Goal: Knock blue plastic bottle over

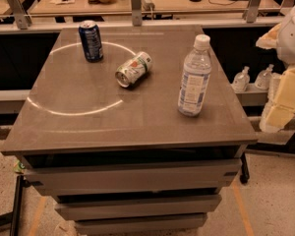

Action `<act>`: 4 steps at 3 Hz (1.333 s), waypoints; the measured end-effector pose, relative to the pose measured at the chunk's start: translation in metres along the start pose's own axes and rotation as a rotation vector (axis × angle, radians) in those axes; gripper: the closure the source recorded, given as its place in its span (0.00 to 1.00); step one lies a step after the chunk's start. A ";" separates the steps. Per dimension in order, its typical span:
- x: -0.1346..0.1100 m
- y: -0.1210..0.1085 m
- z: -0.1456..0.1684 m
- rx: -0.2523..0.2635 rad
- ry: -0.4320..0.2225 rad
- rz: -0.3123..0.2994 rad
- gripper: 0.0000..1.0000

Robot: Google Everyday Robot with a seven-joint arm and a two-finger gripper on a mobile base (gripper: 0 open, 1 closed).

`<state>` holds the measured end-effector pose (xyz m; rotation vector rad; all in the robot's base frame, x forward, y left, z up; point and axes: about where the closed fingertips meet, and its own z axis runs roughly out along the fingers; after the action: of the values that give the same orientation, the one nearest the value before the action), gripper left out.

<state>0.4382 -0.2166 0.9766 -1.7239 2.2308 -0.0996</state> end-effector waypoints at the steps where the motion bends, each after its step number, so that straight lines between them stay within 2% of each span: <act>1: 0.000 0.000 0.000 0.000 0.000 0.000 0.00; 2: -0.004 -0.007 0.003 -0.022 -0.088 0.054 0.00; 3: 0.005 -0.034 0.019 -0.036 -0.297 0.150 0.00; 4: 0.005 -0.049 0.035 -0.026 -0.523 0.177 0.00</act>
Offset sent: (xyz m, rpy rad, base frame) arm 0.0379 0.0056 0.0058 0.4725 0.0428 -0.1151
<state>0.4934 -0.2296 0.9543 -1.3557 1.9760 0.3782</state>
